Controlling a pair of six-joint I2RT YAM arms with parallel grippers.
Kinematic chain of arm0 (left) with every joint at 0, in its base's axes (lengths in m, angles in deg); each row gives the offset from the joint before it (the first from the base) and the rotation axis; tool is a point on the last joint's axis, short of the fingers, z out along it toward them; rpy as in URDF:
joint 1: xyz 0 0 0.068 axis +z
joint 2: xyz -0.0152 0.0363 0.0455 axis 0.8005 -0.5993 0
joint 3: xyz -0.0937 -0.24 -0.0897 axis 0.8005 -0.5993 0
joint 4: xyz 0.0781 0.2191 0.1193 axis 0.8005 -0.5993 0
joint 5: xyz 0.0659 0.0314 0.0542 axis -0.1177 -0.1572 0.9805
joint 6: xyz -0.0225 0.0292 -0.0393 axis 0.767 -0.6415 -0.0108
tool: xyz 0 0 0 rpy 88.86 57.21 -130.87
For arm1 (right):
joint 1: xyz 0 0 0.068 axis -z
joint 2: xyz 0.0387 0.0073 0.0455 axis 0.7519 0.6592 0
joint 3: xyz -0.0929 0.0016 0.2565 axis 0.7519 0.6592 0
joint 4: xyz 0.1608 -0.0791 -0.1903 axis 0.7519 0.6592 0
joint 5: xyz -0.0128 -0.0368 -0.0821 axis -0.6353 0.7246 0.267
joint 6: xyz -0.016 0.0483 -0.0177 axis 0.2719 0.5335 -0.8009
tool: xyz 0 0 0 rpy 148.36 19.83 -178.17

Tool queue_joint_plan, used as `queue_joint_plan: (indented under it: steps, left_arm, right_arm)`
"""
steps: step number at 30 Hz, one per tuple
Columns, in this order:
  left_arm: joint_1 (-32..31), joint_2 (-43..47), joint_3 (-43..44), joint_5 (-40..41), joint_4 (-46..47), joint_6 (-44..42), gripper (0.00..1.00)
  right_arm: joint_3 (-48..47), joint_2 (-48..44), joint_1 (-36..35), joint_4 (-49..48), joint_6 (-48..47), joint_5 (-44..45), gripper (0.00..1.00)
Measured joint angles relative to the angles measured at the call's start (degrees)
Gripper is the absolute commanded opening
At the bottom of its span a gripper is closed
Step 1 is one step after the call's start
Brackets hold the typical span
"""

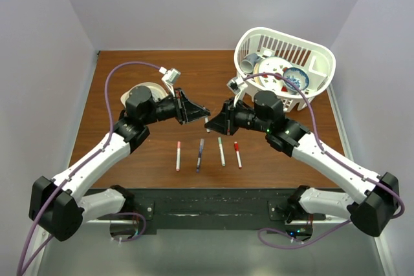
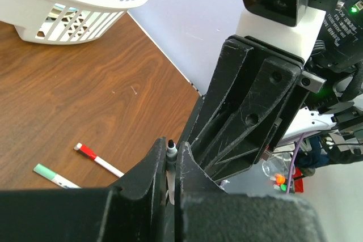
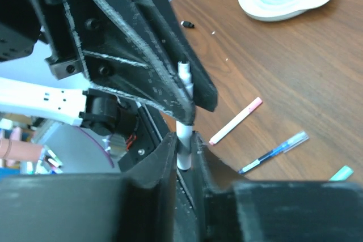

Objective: Insert the pens into the pen caps

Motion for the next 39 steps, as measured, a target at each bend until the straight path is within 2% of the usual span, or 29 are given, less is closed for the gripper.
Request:
queue_joint_plan:
  steps: [1,2,4,5,8,10,12,15,17,20,26,31,35,39]
  left_arm:
    - [0.0,0.0,0.09,-0.07,-0.24,-0.26,0.0]
    - [0.0,-0.09,0.11,-0.07,-0.5,-0.33,0.0]
    - [0.02,-0.17,0.13,-0.09,-0.9,-0.35,0.18]
    - [0.02,-0.17,0.22,-0.15,-1.11,-0.37,0.37]
    - [0.0,-0.22,1.18,0.52,-2.73,-1.6,0.43]
    - [0.0,-0.26,2.27,1.4,-4.26,-2.14,0.53]
    - [0.0,-0.24,3.28,2.56,-5.88,-3.17,0.57]
    - [0.09,0.0,5.03,7.08,-11.15,-4.09,0.6]
    - [0.37,0.83,6.01,12.35,-15.65,-4.22,0.66]
    - [2.16,3.19,7.93,23.76,-24.28,-2.38,0.68]
    - [14.82,8.44,7.43,48.61,-37.9,2.45,0.67]
    - [20.04,9.09,4.55,67.84,-47.74,7.41,0.68]
    - [26.16,6.62,1.11,75.43,-51.34,10.47,0.68]
    - [34.16,-0.15,-0.85,77.33,-53.42,14.14,0.68]
  right_arm:
    - [0.04,0.17,0.15,-0.07,0.15,-0.07,0.0]
    - [0.04,0.35,0.26,-0.13,0.17,-0.22,0.0]
    - [0.15,0.46,0.28,-0.09,0.22,-0.37,0.0]
    - [0.17,0.46,0.31,-0.11,0.26,-0.63,0.0]
    - [0.48,0.44,0.26,-0.85,0.9,-1.4,0.0]
    - [1.09,0.44,0.02,-2.21,1.57,-2.45,0.0]
    - [1.36,0.46,-0.15,-2.78,2.05,-2.82,0.0]
    - [1.6,0.46,-0.15,-3.5,2.64,-2.78,0.0]
    - [1.77,0.42,-0.13,-3.5,2.78,-2.34,0.0]
    - [2.62,0.28,-0.13,-2.51,2.84,-1.07,0.0]
    - [3.48,-1.05,0.02,-0.22,2.93,0.13,0.0]
    - [3.41,-1.88,0.31,2.01,2.67,0.5,0.0]
    - [2.99,-1.49,0.31,3.65,2.47,0.48,0.0]
    - [1.03,0.79,0.31,5.11,2.43,0.24,0.0]
